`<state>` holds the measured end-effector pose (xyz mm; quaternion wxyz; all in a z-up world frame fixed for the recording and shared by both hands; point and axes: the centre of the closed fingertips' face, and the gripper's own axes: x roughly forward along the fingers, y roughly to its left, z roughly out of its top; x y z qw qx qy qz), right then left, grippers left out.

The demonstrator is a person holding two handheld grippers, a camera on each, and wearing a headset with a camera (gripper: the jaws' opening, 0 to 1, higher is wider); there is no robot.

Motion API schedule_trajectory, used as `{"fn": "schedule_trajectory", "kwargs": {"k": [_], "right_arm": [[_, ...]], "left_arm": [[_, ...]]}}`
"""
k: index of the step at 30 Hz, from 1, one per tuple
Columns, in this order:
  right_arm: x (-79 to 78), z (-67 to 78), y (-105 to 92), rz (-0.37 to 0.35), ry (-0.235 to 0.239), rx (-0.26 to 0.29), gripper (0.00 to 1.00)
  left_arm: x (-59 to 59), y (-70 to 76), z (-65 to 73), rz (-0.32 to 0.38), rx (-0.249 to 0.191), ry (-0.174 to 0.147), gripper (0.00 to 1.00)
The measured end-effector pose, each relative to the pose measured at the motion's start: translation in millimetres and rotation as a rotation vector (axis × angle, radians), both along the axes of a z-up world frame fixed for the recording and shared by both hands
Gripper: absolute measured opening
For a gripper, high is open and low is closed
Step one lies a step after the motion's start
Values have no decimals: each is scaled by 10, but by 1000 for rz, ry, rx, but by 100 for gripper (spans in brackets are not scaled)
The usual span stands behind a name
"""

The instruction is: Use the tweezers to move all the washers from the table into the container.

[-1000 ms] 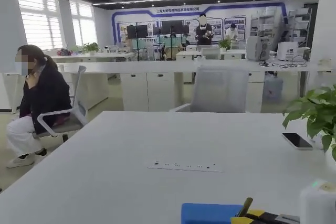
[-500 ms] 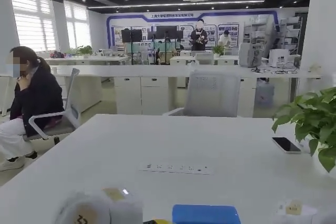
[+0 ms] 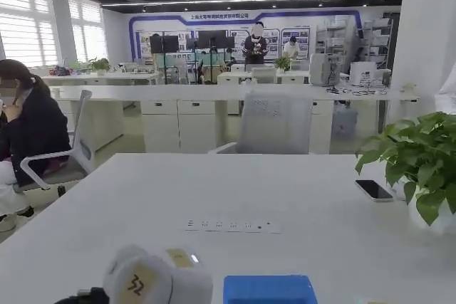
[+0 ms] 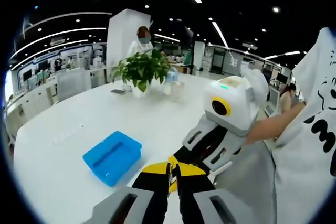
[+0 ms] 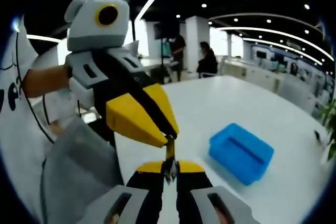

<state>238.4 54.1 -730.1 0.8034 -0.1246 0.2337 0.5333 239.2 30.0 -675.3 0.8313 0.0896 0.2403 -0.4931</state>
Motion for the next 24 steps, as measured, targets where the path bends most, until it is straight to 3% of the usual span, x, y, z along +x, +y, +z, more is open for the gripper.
{"fn": "schedule_trajectory", "kwargs": {"k": [3, 5, 6, 8, 15, 18, 21, 23, 24], "right_arm": [[-14, -72, -24, 10, -15, -39, 4], [-19, -109, -42, 17, -37, -74, 4], [-17, -143, -60, 21, -49, -99, 4], [-3, -181, -84, 21, -67, -128, 4], [137, -313, -208, 0, -163, -240, 5], [172, -401, -243, -12, -163, -257, 5], [174, -528, -294, -49, -92, -250, 6], [185, -580, -307, -66, -65, -231, 7], [170, -629, -330, -92, -21, -219, 8]], "left_arm": [[-16, -22, -85, -40, 40, -30, 0], [-59, -41, -159, -89, 65, -19, 0], [-39, -48, -181, -81, 70, -18, 0], [21, -21, -231, -76, 110, -52, 0], [99, -14, -393, -61, 124, -29, 0], [125, 6, -530, -71, 147, -20, 0], [118, -6, -657, -84, 153, -8, 0], [116, -4, -742, -100, 185, -25, 0], [125, 14, -801, -114, 218, -37, 0]]}}
